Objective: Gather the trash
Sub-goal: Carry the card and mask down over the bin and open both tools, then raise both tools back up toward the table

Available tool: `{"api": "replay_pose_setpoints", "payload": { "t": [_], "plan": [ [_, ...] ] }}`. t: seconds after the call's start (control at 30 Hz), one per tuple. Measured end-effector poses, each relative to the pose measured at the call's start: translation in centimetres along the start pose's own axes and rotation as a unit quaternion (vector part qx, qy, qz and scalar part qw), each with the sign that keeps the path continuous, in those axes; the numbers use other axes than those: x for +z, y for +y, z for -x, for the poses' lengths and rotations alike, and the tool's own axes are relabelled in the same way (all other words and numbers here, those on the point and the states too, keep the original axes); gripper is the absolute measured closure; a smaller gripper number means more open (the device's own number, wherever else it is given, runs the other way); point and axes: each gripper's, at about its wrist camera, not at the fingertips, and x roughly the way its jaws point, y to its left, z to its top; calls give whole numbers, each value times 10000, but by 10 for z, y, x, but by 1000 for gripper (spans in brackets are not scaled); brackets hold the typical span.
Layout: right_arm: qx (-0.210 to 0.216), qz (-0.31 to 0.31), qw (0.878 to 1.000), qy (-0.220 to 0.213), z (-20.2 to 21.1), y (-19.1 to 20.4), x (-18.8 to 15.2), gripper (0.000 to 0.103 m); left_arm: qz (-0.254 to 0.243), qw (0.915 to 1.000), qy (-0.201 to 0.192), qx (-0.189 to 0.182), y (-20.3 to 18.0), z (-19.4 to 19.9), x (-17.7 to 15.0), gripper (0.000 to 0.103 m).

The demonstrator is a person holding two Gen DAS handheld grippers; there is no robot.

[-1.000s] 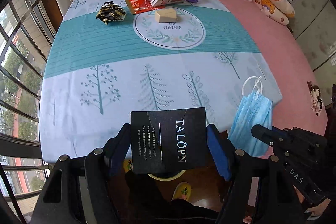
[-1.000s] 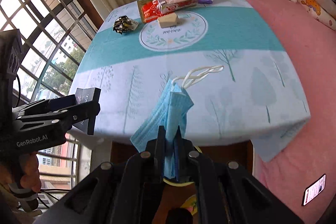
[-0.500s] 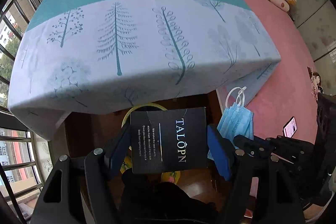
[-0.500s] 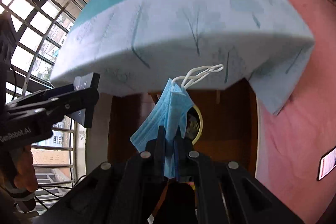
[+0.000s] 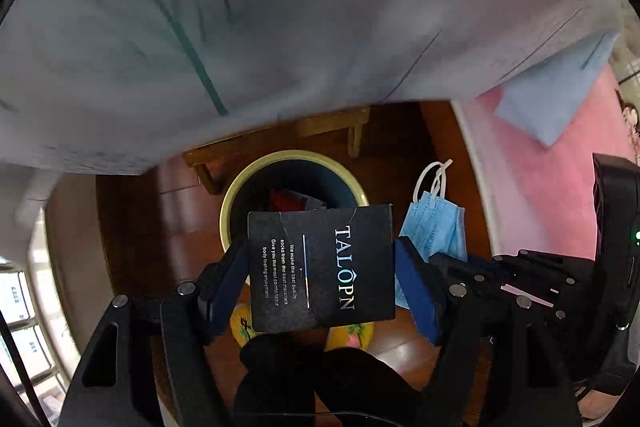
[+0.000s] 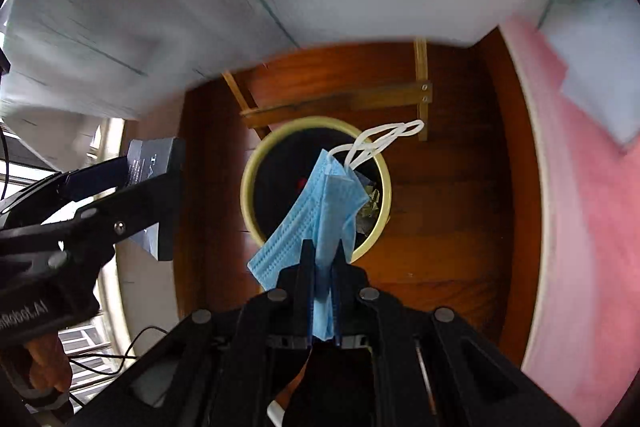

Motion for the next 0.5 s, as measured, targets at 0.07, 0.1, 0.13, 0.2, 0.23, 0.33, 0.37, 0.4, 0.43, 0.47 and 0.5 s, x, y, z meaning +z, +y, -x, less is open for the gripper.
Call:
{"api": "replay_pose_setpoints", "payload": {
  "t": [0.07,0.1,0.13,0.2,0.23,0.33,0.37,0.4,0.43,0.47,0.5],
  "plan": [
    [-6,-29,10000,24,-21,-5,-2,96,-21,10000,-10,31,5,-22,-5,32],
    [-16,-38,10000,22,-31,-7,-2,96,-6,10000,-1,68,8,-33,-8,32],
    [-15,-46,10000,29,-40,-9,-1,96,8,9999,53,97,12,-44,-11,31],
    [-16,-76,10000,44,-55,-11,-2,96,59,9998,156,109,17,-63,-13,29],
    [-10,-99,9999,49,-62,-12,-2,96,86,9997,168,133,21,-69,-16,26],
    [0,-156,9999,68,-76,-12,-2,96,183,9996,87,170,35,-80,-23,20],
    [7,-158,9998,72,-80,-11,-1,96,219,9996,39,164,39,-81,-25,20],
    [31,-155,9998,78,-83,-9,0,96,250,9996,17,152,44,-81,-26,19],
    [44,-151,9998,86,-84,-8,2,96,284,9995,1,146,49,-81,-27,19],
    [55,-142,9998,109,-85,-6,4,96,319,9994,-28,154,53,-82,-29,19],
    [69,-123,9998,119,-86,-3,6,96,347,9992,-73,180,57,-81,-31,19]
  ]
}}
